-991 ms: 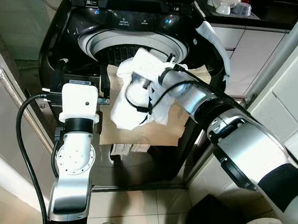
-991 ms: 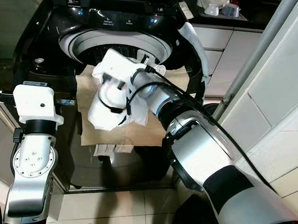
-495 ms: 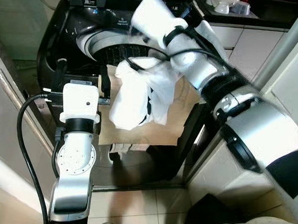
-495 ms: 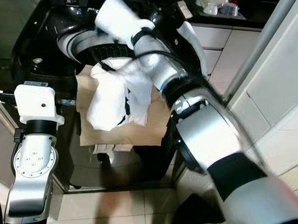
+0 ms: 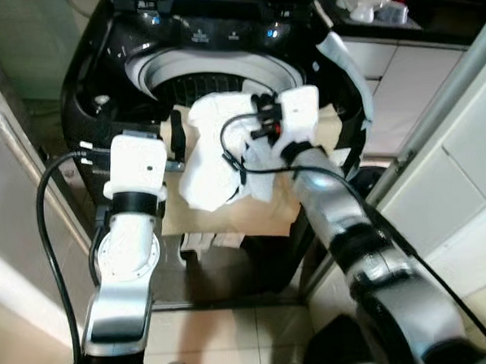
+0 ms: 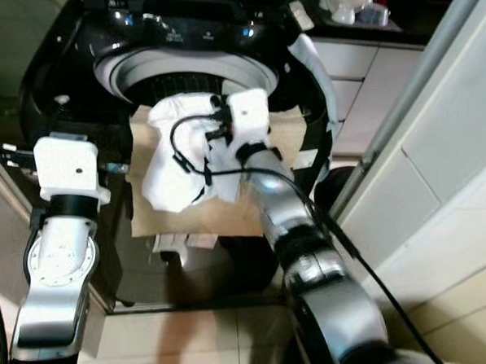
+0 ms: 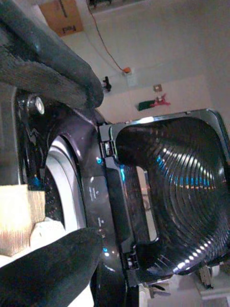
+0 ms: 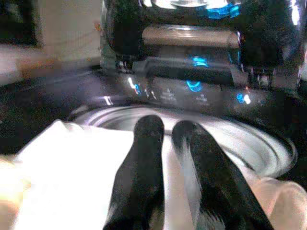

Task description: Clothes washing

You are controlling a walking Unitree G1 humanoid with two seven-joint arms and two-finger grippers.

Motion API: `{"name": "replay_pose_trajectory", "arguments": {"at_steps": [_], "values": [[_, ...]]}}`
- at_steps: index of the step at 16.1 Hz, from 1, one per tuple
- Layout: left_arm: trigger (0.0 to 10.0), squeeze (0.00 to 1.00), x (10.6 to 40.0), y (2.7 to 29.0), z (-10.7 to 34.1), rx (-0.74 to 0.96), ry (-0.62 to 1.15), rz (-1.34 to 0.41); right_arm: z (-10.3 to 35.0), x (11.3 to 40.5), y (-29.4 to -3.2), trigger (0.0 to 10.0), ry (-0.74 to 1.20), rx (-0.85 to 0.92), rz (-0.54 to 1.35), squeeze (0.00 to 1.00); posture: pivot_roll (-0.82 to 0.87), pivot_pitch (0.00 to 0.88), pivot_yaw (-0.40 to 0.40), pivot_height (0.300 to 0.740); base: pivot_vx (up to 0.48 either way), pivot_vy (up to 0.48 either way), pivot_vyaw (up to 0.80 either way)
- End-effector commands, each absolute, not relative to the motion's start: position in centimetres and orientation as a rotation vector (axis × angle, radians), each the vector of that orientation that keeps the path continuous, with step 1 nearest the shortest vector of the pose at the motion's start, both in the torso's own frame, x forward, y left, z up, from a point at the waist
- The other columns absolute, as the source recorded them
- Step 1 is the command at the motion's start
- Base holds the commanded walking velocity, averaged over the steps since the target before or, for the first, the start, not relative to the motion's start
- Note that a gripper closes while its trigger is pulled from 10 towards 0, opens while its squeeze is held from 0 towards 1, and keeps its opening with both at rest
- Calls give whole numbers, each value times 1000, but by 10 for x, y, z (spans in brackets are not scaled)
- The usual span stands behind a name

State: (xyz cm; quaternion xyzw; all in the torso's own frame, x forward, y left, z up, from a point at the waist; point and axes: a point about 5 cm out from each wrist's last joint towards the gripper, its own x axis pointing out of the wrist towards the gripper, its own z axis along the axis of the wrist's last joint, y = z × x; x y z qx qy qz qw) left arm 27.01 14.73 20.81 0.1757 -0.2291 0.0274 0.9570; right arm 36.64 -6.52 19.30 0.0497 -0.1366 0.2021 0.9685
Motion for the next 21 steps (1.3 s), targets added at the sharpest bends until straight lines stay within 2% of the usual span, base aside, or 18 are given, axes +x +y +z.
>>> {"name": "replay_pose_trajectory", "arguments": {"at_steps": [1,3,4,7,9,12,14,21], "values": [[10000,0,271,144,209,354,-470,26,212,354,-81,10000,-299,136,465,0,86,0,-77,740,0,0,0],[10000,0,273,145,209,355,-468,19,209,341,-90,10000,-254,138,526,0,78,0,-73,740,0,0,0],[10000,0,274,143,210,350,-472,13,192,340,-93,10000,-186,123,531,0,75,0,-70,740,0,0,0],[10000,0,276,140,212,349,-481,6,167,347,-76,10000,-79,126,564,0,94,0,-75,740,0,0,0],[10000,0,272,145,212,358,-480,28,152,338,-59,10000,52,127,660,0,124,0,-92,740,0,0,0],[10000,0,272,147,212,356,-479,40,148,338,-51,10000,103,137,696,0,126,0,-88,740,0,0,0],[10000,0,274,142,213,350,-485,30,149,365,-31,10000,79,-36,680,0,135,0,-85,740,0,0,0],[10000,0,272,145,212,352,-482,51,194,396,-34,10000,-85,-445,513,0,156,0,-107,740,0,0,0]]}}
